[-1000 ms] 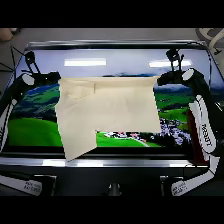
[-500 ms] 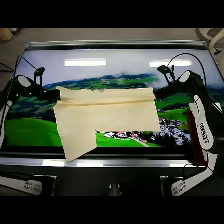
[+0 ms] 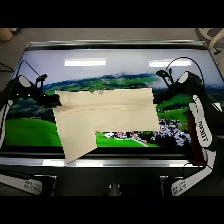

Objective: Fold the shirts.

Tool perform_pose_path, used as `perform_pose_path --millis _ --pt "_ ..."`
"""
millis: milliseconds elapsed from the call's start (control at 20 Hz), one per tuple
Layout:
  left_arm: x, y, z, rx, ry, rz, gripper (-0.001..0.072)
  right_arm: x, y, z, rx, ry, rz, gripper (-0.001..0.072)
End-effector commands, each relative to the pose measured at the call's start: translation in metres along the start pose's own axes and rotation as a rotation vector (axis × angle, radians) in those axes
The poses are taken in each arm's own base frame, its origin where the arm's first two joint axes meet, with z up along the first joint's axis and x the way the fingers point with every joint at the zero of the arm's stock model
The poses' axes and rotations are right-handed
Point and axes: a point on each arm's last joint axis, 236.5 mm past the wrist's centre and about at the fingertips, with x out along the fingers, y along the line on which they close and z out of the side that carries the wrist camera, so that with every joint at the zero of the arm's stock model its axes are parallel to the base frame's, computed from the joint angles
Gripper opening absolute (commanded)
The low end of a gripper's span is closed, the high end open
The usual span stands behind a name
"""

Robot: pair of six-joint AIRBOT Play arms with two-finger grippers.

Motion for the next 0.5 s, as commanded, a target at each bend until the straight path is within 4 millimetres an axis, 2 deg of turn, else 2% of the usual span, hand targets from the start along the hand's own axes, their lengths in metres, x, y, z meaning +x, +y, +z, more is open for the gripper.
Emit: perform_pose_path --millis 0,50,100,200,250,350,450 --pt "-0.039 0.012 -0.012 -0.036 0.029 -0.006 0.0395 -0.04 -0.002 -0.021 0.038 0.04 0.039 0.0438" --pt "-0.047 0.018 -0.025 -0.061 0.051 -0.01 0.0395 -0.05 -0.003 -0.038 0.068 0.077 0.069 0.0433" --pt "-0.05 0.025 -0.045 -0.089 0.091 -0.015 0.0395 -0.055 -0.003 -0.057 0.1 0.123 0.106 0.0429" --pt "-0.037 0.033 -0.102 -0.128 0.18 -0.031 0.0396 -0.053 0.004 -0.093 0.142 0.212 0.17 0.0423" --pt "-0.025 0.032 -0.132 -0.155 0.211 -0.043 0.0396 -0.049 0.008 -0.103 0.155 0.229 0.182 0.0423" --pt "-0.003 0.019 -0.178 -0.199 0.213 -0.099 0.0396 -0.04 0.018 -0.111 0.159 0.23 0.192 0.0422" --pt "0.014 0.005 -0.2 -0.25 0.18 -0.149 0.0396 -0.037 0.022 -0.112 0.154 0.225 0.186 0.0422"
